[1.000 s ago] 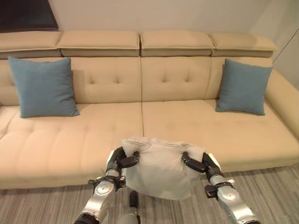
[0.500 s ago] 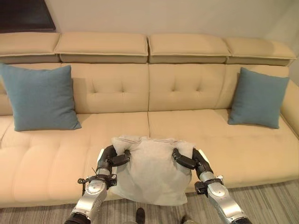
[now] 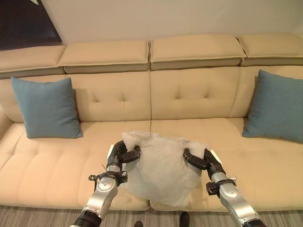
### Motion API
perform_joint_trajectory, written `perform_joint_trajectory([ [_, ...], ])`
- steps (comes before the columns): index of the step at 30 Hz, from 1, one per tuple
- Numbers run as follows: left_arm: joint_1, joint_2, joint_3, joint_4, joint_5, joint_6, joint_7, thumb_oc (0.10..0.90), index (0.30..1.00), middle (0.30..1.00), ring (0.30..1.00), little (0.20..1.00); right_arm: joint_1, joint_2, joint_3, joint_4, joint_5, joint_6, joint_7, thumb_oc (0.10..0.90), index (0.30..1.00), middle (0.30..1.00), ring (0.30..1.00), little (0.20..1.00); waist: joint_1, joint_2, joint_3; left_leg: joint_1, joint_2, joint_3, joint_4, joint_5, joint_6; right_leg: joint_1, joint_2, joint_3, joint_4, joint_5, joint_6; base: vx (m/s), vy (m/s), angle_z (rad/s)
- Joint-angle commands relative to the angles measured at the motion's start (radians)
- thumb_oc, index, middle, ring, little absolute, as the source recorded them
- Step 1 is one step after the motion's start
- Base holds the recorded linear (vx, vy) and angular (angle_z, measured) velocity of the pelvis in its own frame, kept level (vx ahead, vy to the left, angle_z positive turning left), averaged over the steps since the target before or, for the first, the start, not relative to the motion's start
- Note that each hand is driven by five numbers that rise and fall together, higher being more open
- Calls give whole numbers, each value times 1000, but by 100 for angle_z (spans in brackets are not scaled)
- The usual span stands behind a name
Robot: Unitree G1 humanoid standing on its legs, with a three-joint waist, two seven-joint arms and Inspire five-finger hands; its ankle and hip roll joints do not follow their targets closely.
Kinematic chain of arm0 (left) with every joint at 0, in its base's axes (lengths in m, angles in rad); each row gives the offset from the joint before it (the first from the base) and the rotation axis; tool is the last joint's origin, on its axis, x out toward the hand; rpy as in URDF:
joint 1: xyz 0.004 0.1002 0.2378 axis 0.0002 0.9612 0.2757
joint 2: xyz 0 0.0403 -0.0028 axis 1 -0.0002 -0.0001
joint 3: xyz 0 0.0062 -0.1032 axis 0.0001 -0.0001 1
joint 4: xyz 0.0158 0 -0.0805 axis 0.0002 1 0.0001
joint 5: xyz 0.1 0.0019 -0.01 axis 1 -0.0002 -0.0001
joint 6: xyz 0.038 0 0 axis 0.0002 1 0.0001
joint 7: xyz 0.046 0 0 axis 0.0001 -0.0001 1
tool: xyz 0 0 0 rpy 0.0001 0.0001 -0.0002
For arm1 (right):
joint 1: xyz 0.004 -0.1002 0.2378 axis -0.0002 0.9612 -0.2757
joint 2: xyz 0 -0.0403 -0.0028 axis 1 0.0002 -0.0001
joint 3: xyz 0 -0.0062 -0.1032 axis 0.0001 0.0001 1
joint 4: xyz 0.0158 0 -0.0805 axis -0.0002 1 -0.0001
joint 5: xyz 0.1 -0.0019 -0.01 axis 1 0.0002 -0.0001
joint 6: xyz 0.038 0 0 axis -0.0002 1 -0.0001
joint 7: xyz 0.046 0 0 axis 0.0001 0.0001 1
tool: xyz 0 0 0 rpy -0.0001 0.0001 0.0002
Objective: Pick up all the scattered cushions and arrange them neatly on the sofa.
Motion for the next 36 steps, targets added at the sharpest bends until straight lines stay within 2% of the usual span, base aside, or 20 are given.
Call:
perform_joint_trajectory([
  [1,-168,-38,-79,-161,-24,-150,-53,400,300,300,300,300,-169,93,43,-115,49,-172,28,400,300,300,300,300,36,-3,-74,-54,23,25,170,-66,-19,36,-41,-6,52,-145,64,0,0,11],
  [7,-168,-38,-79,-161,-24,-150,-53,400,300,300,300,300,-169,93,43,-115,49,-172,28,400,300,300,300,300,36,-3,-74,-54,23,25,170,-66,-19,35,-41,-6,52,-145,64,19,25,7],
  [8,-188,-35,-70,-163,-22,-153,-29,400,300,300,300,300,-217,82,58,-113,36,-170,14,400,300,300,300,300,57,-2,-69,-127,70,22,77,-2,-18,61,-39,-7,36,-158,77,314,558,9],
  [9,-281,-6,-74,-97,-23,-155,11,400,300,300,300,300,-350,90,62,-34,61,-165,-22,400,300,300,300,300,69,5,-74,-109,77,65,-101,52,-33,30,-54,-3,17,-148,99,315,561,13],
  [11,-328,4,-78,-87,-24,-160,18,400,300,300,300,300,-405,89,63,-12,67,-169,-33,400,300,300,300,300,77,2,-63,-135,76,69,-101,56,-33,-6,-55,8,16,-138,103,-62,254,-36],
  [12,-426,30,-84,-63,-32,-175,49,400,300,300,300,300,-506,73,64,26,79,-173,-70,400,300,300,300,300,84,-1,-31,-190,73,69,-101,66,-33,-64,-59,15,12,-117,110,-336,84,-74],
  [14,-477,34,-84,-42,-40,-184,62,400,300,300,300,300,-557,56,60,47,78,-174,-88,400,300,300,300,300,85,-1,-20,-226,70,67,-101,73,-34,-100,-61,15,12,-107,113,-202,48,6],
  [17,-633,65,-87,16,-54,-206,102,400,300,300,300,300,-716,3,41,96,72,-177,-146,400,300,300,300,300,84,2,19,-322,58,60,-101,96,-47,-186,-76,9,11,-76,122,-178,61,27],
  [19,-859,104,-116,104,-88,-239,143,400,300,300,300,300,-917,-50,57,166,71,-183,-209,400,300,300,300,300,88,5,51,-399,45,51,-101,114,-56,-254,-96,7,16,-51,136,-139,85,20],
  [20,-864,104,-116,106,-89,-240,142,400,300,300,300,300,-921,-50,57,168,72,-184,-209,400,300,300,300,300,87,5,51,-404,44,50,-101,119,-56,-257,-96,6,16,-47,135,-72,56,23],
  [21,-906,110,-123,139,-96,-244,148,400,300,300,300,300,-956,-55,66,185,75,-185,-218,400,300,300,300,300,88,6,59,-412,43,48,-101,121,-58,-265,-101,6,15,-43,138,-42,49,10],
  [22,-1004,114,-126,181,-87,-269,190,400,300,300,300,300,-1050,-66,90,228,72,-192,-243,400,300,300,300,300,90,8,83,-430,41,50,-101,128,-65,-282,-107,9,17,-39,144,-44,49,5],
  [25,-1097,116,-139,235,-112,-286,210,400,300,300,300,300,-1133,-68,110,280,94,-201,-267,400,300,300,300,300,87,10,102,-450,40,53,-101,134,-69,-302,-113,11,17,-28,151,-39,41,1],
  [26,-1182,152,-156,283,-111,-292,222,400,300,300,300,300,-1210,-79,144,321,97,-204,-280,400,300,300,300,300,88,14,114,-466,39,55,-101,139,-73,-315,-115,14,15,-21,156,-62,42,1],
  [31,-1326,176,-168,341,-129,-322,259,400,300,300,300,300,-1349,-76,182,403,111,-218,-319,400,300,300,300,300,89,25,136,-494,38,62,-101,146,-79,-344,-119,16,10,-11,166,-12,23,0],
  [33,-1327,176,-168,342,-129,-322,258,400,300,300,300,300,-1351,-76,182,404,111,-218,-319,400,300,300,300,300,89,25,136,-493,38,62,-101,146,-79,-344,-119,16,10,-11,166,0,0,0],
  [36,-1463,186,-207,389,-158,-332,273,400,300,300,300,300,-1478,-76,225,483,139,-222,-336,400,300,300,300,300,91,34,138,-515,33,68,-101,150,-83,-364,-121,16,7,-4,175,32,20,1],
])
